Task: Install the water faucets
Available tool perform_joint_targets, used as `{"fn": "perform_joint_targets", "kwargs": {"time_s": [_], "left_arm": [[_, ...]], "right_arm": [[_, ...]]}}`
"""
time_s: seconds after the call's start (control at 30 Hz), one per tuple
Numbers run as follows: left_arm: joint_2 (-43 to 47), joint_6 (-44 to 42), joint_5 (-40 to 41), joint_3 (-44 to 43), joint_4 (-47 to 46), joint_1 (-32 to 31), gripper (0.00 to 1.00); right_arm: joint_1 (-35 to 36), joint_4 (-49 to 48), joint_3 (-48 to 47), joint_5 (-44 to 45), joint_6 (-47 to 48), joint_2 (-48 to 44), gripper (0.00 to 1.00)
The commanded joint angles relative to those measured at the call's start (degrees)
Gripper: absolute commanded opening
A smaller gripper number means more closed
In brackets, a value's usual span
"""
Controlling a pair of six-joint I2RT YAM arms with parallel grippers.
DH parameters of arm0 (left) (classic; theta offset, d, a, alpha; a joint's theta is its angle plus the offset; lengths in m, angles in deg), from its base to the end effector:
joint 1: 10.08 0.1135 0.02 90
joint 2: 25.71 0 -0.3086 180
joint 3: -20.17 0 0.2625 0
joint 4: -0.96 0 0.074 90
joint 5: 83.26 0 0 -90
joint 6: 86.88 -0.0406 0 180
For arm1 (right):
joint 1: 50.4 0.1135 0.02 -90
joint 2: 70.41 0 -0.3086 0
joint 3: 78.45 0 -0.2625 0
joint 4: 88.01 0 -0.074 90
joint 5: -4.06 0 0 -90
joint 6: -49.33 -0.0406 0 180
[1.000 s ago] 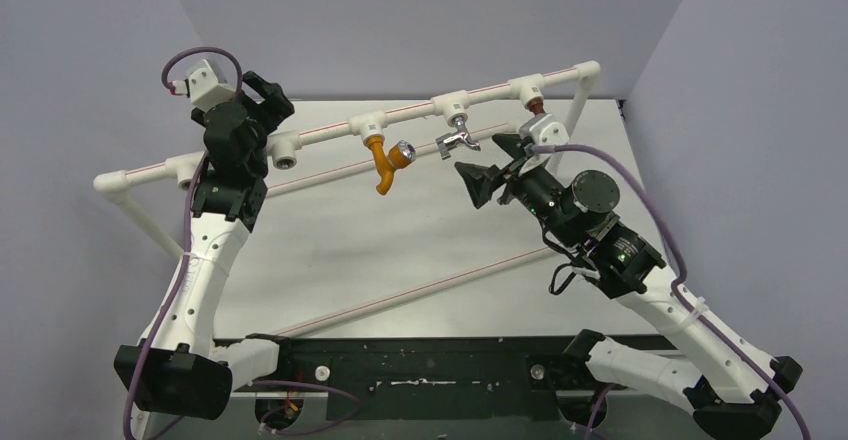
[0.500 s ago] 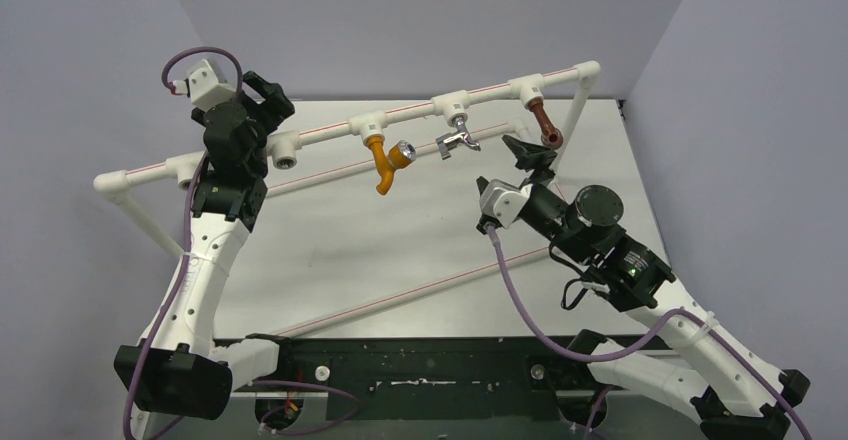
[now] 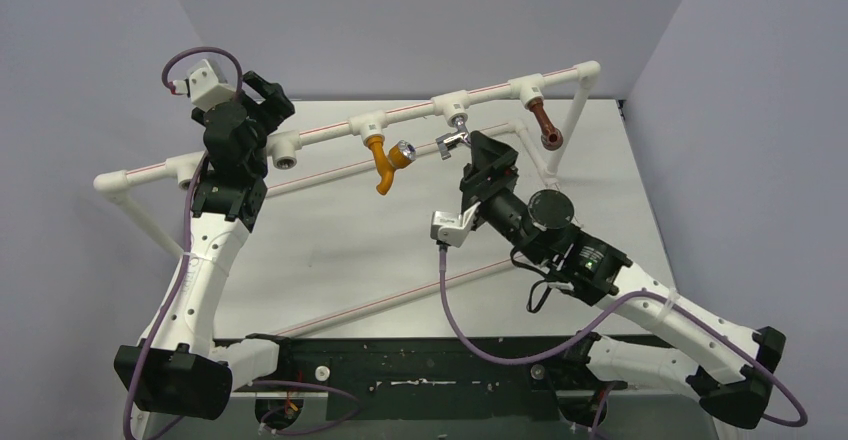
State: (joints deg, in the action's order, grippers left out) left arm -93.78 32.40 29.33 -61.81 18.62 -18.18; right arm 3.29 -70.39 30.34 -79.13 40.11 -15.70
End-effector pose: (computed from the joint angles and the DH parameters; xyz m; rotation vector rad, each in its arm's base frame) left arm 0.2703 -0.0227 0.4556 -0.5906 1.5237 -0.1782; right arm 0.1269 0.1645 0.4377 -1.4452 0.7081 -0.4619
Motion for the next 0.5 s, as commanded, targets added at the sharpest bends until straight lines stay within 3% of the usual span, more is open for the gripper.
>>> {"fn": "perform_joint_targets", "kwargs": {"time_s": [0.0, 0.33, 0.47], "left_arm": [[-4.1, -0.2, -1.6, 5.0, 14.4, 0.0, 0.76], [-4.1, -0.1, -1.7, 5.0, 14.4, -0.1, 0.76], [-4.1, -0.1, -1.8, 5.0, 14.4, -0.1, 0.76]], "right_arm": [[1.7, -11.2, 2.2, 8.1, 14.2, 2.6, 0.77], [1.1, -17.3, 2.9, 11.3, 21.7, 8.2, 0.74], [0.0, -18.7, 2.4, 11.6, 20.5, 9.6, 0.65]]}}
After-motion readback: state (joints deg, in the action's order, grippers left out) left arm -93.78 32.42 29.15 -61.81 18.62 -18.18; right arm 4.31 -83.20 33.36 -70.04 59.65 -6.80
